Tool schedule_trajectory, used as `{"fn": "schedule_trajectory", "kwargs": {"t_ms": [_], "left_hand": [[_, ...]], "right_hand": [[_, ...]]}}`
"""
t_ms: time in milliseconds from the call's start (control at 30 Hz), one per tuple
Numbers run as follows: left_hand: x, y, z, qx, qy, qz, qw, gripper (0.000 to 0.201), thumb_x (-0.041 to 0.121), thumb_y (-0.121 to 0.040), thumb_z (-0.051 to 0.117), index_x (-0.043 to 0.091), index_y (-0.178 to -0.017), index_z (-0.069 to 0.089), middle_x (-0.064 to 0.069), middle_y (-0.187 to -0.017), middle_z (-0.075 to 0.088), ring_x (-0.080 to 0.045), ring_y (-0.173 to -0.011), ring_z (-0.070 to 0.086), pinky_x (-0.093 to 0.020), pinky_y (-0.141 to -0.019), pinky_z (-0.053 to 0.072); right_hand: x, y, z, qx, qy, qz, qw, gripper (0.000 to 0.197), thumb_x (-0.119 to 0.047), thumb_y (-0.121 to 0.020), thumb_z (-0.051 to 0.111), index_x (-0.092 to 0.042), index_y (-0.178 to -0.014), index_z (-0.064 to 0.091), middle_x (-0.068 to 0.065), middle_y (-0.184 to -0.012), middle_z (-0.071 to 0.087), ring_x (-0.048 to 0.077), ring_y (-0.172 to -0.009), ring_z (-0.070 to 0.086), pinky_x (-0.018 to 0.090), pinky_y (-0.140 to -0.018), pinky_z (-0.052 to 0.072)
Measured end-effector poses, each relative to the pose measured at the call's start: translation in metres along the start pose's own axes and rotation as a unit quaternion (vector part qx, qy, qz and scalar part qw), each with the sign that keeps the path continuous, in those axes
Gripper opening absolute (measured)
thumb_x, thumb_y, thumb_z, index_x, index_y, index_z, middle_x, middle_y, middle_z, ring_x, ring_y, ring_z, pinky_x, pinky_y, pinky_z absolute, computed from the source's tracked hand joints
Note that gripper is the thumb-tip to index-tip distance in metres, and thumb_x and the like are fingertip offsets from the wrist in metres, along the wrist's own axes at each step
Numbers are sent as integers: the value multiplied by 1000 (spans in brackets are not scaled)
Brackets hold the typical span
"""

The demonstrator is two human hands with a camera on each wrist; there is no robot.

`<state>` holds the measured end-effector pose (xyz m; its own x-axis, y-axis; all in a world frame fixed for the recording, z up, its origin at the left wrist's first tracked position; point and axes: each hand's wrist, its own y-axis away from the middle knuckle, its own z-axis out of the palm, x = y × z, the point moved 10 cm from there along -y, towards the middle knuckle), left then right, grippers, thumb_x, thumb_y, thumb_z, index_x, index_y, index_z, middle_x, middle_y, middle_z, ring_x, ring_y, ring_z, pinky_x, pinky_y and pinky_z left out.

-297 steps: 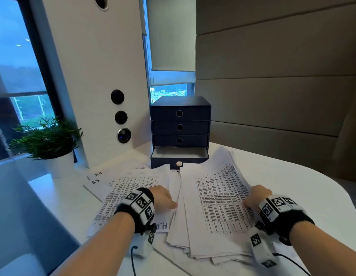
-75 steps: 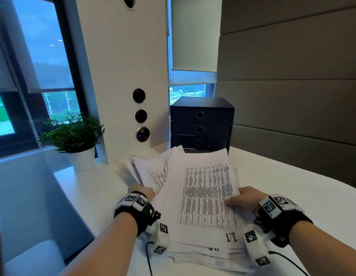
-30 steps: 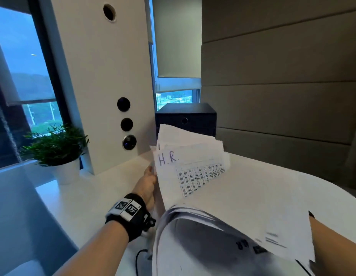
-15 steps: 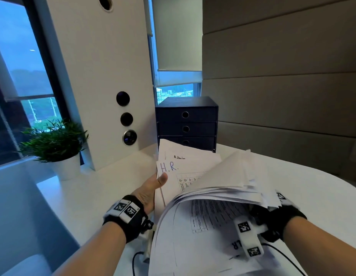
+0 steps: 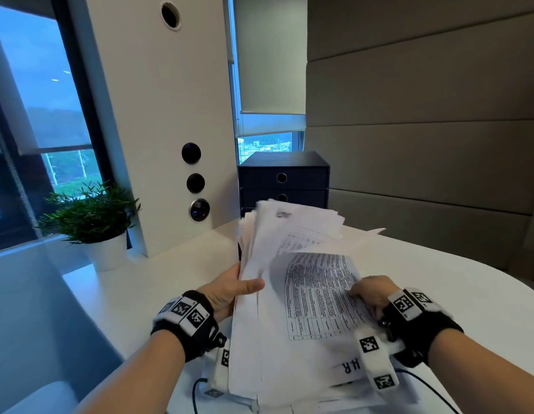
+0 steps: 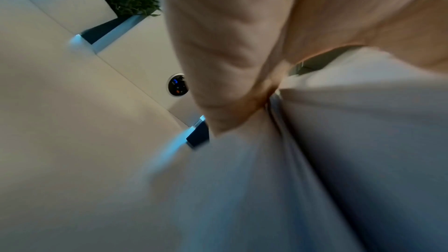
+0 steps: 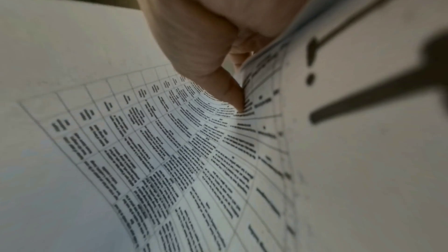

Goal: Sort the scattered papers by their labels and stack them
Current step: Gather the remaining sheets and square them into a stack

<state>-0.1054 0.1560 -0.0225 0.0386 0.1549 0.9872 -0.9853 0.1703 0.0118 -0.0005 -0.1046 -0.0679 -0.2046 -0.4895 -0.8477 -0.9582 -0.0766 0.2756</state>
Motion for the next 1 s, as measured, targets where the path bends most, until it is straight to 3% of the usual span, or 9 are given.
{"fn": "schedule_trajectory", "kwargs": {"t_ms": [100, 200, 367, 433, 533, 633, 733, 833, 1000], "left_hand": [[-4, -2, -15, 92, -82, -24, 992, 77, 18, -58, 90, 0, -124, 56, -21, -113, 67, -37, -104, 64, -52, -93, 50], [-1, -3, -40, 201, -134, -11, 970, 45, -5, -81, 67, 7, -122, 57, -15, -113, 67, -32, -103, 65, -48, -95, 49], [11, -4, -53, 256, -109, 43, 959, 48, -9, -81, 66, 18, -119, 56, -5, -113, 67, -26, -104, 64, -47, -97, 48], [5, -3, -73, 310, -92, 43, 945, 48, -1, -79, 70, 13, -123, 55, -5, -117, 66, -28, -106, 62, -47, -98, 46], [-12, 2, -101, 401, -53, 17, 914, 72, 21, -67, 79, 7, -131, 49, -11, -127, 60, -32, -111, 60, -50, -98, 46], [-34, -1, -120, 472, 12, -2, 881, 75, 26, -69, 79, 7, -133, 47, -13, -122, 62, -33, -103, 62, -50, -94, 48], [-33, -1, -88, 455, 64, -19, 888, 64, 30, -78, 73, 0, -129, 49, -21, -126, 58, -39, -106, 61, -46, -90, 50], [-33, -8, -63, 425, 81, -13, 901, 50, 17, -90, 62, -7, -130, 44, -26, -130, 52, -41, -118, 54, -45, -95, 47], [-33, -11, -45, 385, 175, 12, 906, 45, 3, -84, 65, -3, -126, 51, -25, -121, 60, -41, -108, 61, -54, -93, 49]], "right_hand": [[-11, 10, -3, 34, -24, -23, 999, 20, -8, -83, 68, -4, -102, 65, 14, -98, 67, 24, -77, 63, 23, -61, 51], [-21, 20, -7, 47, -115, -59, 990, 17, 1, -81, 67, -3, -97, 67, 15, -92, 72, 32, -85, 69, 44, -83, 57], [-19, 23, -13, 18, -162, -56, 985, 22, -4, -78, 73, -6, -99, 67, 16, -97, 73, 33, -91, 70, 48, -88, 55], [-16, 27, -11, -5, -176, -48, 983, 31, -8, -75, 77, -3, -104, 65, 17, -93, 73, 33, -81, 70, 42, -75, 58], [-18, 40, -6, -39, -191, -56, 979, 32, -21, -78, 78, -6, -100, 61, 7, -71, 67, 22, -56, 61, 27, -49, 50], [-30, 51, 8, -97, -260, -66, 958, 52, -34, -73, 77, -7, -115, 63, 11, -96, 72, 31, -84, 69, 40, -78, 56], [-52, 65, 23, -148, -352, -81, 921, 48, -38, -82, 64, -10, -120, 63, 14, -117, 68, 34, -106, 64, 50, -100, 46], [-80, 77, 29, -173, -423, -109, 883, 35, -27, -92, 57, -12, -123, 61, 14, -120, 67, 34, -113, 63, 51, -96, 49], [-74, 66, -5, 17, -367, -121, 922, 37, 11, -80, 61, 2, -116, 59, 19, -104, 71, 39, -92, 67, 53, -89, 53]]}}
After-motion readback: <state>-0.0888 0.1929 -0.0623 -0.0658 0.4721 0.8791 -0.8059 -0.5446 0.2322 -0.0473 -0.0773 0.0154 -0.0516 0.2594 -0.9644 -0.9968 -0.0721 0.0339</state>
